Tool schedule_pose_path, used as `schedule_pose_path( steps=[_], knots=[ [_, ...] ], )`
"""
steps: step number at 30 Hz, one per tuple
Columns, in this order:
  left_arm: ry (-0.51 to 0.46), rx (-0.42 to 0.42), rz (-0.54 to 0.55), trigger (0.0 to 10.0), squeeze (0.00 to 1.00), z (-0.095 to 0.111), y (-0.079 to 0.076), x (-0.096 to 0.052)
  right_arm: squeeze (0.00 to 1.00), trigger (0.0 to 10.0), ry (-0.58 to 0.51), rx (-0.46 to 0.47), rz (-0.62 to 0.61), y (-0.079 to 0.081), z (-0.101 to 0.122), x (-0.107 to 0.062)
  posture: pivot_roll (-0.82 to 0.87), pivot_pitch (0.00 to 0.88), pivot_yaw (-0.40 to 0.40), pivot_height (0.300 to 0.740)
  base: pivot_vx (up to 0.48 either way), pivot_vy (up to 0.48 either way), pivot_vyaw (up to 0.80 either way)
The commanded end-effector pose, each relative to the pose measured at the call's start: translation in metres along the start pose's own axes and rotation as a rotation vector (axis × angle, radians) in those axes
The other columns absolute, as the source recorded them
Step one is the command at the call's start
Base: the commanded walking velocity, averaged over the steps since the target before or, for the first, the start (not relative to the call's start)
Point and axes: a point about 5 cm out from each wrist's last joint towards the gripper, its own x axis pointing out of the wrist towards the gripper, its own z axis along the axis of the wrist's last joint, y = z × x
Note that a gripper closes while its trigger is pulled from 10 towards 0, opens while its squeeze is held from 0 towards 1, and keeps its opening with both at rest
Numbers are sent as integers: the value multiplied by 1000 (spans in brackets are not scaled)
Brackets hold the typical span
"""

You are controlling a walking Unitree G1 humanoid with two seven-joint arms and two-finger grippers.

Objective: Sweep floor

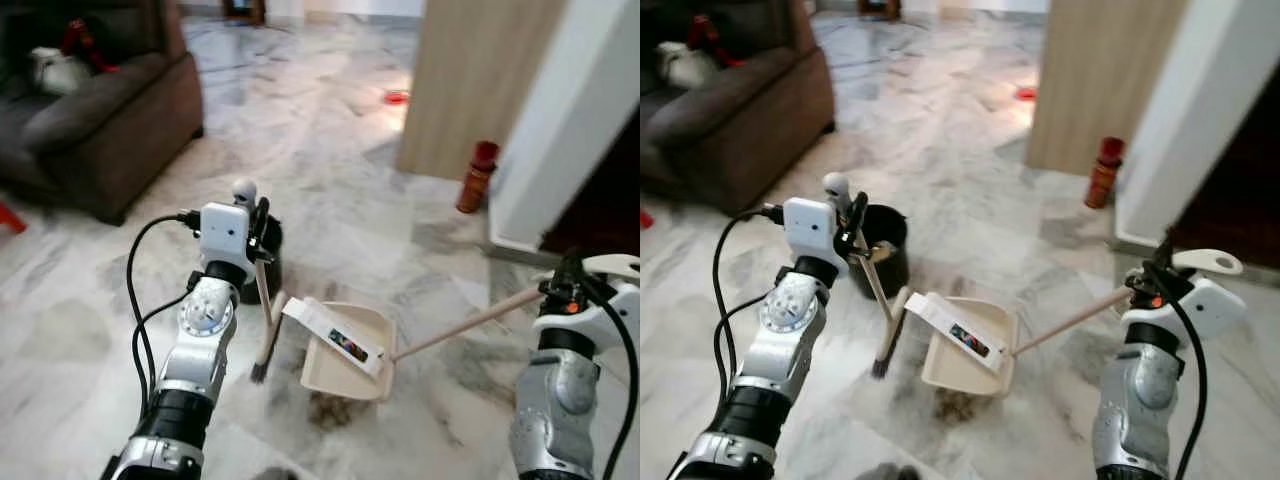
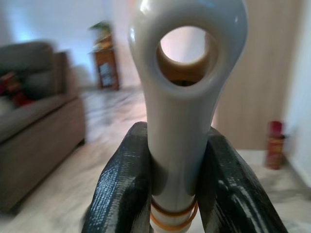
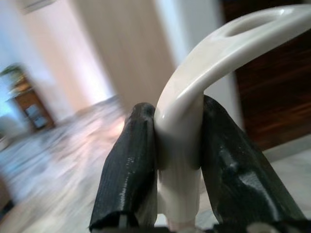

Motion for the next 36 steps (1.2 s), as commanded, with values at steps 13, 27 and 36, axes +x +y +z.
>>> schedule_pose_path(
  steps=[13, 27, 36],
  knots=[
    [-46, -14, 18, 10000, 392, 11, 3, 1, 0, 10000, -31, 39, -1, 1, 7, 3, 56, 131, 4, 740, 0, 0, 0],
    [-37, -12, 26, 10000, 400, 11, 4, 1, 0, 10000, -7, 58, 4, 3, 5, 5, 59, 137, -2, 740, 0, 329, -320],
    [-36, -13, 29, 10000, 404, 11, 5, 1, 0, 10000, -6, 55, 2, 2, 5, 5, 59, 137, -4, 740, 0, 361, -267]
  ],
)
